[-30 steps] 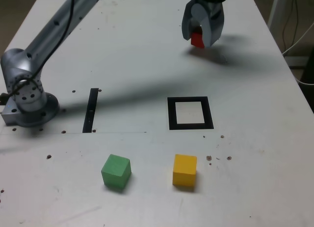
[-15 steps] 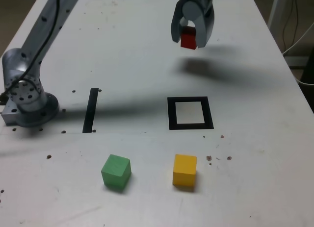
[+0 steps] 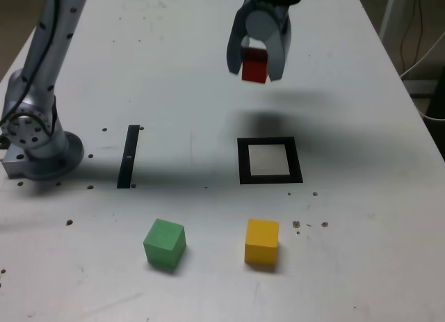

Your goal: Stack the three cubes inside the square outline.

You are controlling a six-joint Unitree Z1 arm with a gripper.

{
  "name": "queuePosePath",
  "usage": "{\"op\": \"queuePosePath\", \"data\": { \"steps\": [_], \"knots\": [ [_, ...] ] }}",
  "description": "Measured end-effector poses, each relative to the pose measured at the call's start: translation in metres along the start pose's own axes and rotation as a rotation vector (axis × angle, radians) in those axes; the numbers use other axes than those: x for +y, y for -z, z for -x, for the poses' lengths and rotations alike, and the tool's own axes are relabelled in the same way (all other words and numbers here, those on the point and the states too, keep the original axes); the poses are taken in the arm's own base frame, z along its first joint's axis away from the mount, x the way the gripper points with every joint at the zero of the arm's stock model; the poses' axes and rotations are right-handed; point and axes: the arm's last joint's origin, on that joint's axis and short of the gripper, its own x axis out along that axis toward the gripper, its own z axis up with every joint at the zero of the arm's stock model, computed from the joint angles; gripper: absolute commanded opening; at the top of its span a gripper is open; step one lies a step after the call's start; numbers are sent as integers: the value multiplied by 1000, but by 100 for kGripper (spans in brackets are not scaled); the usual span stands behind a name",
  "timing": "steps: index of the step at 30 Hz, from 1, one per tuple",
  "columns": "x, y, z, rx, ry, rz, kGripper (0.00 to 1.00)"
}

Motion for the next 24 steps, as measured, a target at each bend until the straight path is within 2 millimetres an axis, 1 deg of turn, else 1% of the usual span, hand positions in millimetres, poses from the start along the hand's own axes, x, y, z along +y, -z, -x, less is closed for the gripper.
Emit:
{"op": "queuePosePath", "data": {
  "steps": [4, 8, 11, 16, 19, 24],
  "knots": [
    [-24, -5, 2, -15, 27, 28, 48],
    [-38, -7, 3, -31, 64, 71, 48],
    [-53, -11, 4, -47, 94, 92, 48],
    [-61, -9, 6, -63, 124, 136, 48],
    [-70, -10, 3, -58, 145, 141, 48],
    [-75, -12, -5, -61, 170, 139, 48]
  ]
}}
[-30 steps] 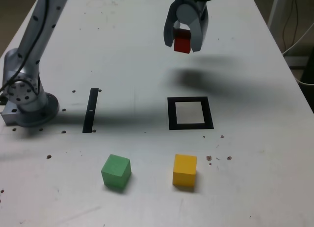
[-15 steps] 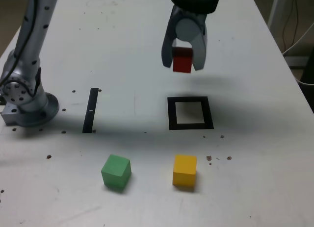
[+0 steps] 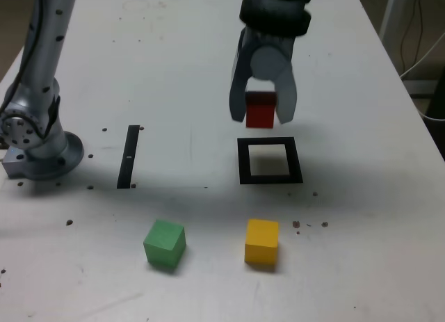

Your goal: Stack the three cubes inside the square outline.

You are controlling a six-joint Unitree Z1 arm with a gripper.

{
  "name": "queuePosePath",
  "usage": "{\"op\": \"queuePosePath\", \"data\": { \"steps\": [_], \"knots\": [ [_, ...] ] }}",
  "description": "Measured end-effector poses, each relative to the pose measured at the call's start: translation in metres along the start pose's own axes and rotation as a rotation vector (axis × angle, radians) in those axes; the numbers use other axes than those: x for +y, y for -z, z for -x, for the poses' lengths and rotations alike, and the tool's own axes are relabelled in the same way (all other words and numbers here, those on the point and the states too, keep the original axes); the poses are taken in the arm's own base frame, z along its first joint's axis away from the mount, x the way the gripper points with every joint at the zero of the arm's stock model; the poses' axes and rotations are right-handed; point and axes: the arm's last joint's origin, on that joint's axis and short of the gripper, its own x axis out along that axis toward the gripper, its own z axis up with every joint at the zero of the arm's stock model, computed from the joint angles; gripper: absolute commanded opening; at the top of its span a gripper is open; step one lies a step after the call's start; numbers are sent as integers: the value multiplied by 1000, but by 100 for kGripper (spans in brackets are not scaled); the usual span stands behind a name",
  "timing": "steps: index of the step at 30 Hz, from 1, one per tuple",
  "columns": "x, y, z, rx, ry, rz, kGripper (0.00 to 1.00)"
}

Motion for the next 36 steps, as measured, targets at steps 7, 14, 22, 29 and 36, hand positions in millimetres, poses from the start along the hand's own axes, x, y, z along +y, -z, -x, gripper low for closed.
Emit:
{"op": "queuePosePath", "data": {
  "steps": [7, 14, 22, 29, 36],
  "knots": [
    [-2, -5, -20, -21, 5, -16, 48],
    [1, -7, -39, -36, -16, -18, 48],
    [-1, -9, -54, -48, -32, -34, 48],
    [-6, -12, -60, -50, -37, -44, 48],
    [-7, -17, -66, -47, -43, -43, 48]
  ]
}}
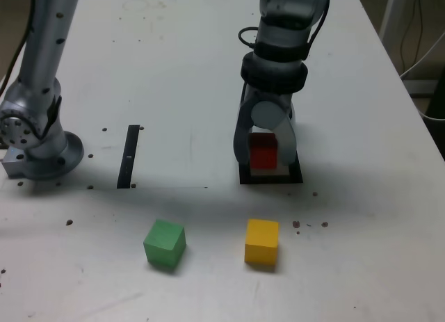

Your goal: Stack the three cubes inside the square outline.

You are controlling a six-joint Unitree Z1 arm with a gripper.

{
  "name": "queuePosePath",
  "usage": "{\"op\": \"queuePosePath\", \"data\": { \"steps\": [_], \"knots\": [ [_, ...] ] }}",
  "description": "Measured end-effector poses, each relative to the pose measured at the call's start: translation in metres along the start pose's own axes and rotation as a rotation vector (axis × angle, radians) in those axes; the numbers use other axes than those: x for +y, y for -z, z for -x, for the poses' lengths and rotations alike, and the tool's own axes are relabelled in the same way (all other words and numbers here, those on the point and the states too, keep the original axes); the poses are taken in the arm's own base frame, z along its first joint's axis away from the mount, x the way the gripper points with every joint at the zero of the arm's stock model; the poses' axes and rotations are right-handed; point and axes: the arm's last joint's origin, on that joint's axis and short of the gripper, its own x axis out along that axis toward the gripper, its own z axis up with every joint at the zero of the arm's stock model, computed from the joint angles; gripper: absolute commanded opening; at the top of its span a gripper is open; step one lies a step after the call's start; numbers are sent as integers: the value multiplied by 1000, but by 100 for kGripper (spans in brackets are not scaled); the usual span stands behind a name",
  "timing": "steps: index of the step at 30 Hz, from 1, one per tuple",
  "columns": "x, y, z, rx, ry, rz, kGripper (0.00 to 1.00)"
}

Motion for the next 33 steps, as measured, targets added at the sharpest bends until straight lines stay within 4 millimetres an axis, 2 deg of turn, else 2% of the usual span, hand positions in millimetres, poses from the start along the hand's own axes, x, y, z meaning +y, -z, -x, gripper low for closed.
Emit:
{"op": "queuePosePath", "data": {
  "steps": [5, 7, 11, 14, 27, 33],
  "knots": [
    [1, -2, -3, -1, -6, 1, 50],
    [1, -3, -3, -2, -9, 2, 60],
    [1, -4, -4, -3, -13, 2, 88],
    [2, -4, -4, -3, -14, 2, 99],
    [2, -2, -5, 3, -14, 3, 100],
    [-1, 11, 12, -20, -38, 12, 99]
  ]
}}
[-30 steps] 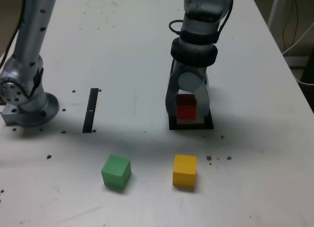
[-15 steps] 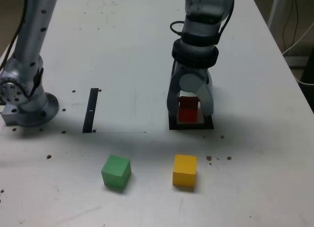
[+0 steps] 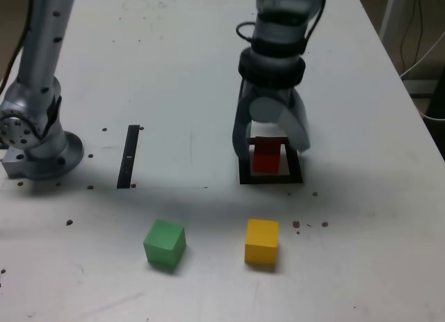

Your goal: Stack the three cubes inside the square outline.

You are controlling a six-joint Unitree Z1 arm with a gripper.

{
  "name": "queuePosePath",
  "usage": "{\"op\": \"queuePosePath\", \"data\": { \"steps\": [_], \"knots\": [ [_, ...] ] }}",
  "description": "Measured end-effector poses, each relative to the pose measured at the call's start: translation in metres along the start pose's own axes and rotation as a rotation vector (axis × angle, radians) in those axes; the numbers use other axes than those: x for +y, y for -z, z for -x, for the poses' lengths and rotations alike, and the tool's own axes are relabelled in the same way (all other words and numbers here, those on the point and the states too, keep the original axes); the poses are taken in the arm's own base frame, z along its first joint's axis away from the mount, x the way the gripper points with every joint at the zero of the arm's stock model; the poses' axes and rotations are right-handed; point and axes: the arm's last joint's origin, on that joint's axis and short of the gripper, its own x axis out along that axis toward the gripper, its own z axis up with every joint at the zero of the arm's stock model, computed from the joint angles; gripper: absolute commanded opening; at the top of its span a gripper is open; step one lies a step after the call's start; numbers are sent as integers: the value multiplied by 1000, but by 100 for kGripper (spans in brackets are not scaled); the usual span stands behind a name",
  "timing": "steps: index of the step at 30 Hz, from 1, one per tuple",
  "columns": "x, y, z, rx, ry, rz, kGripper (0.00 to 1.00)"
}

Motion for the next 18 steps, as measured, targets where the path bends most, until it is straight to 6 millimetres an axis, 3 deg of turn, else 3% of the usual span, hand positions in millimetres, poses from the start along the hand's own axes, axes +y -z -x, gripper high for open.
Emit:
{"op": "queuePosePath", "data": {
  "steps": [8, 18],
  "knots": [
    [-19, 21, 24, 9, -37, 9, 99],
    [-63, 36, 36, 19, -41, -27, 99]
  ]
}}
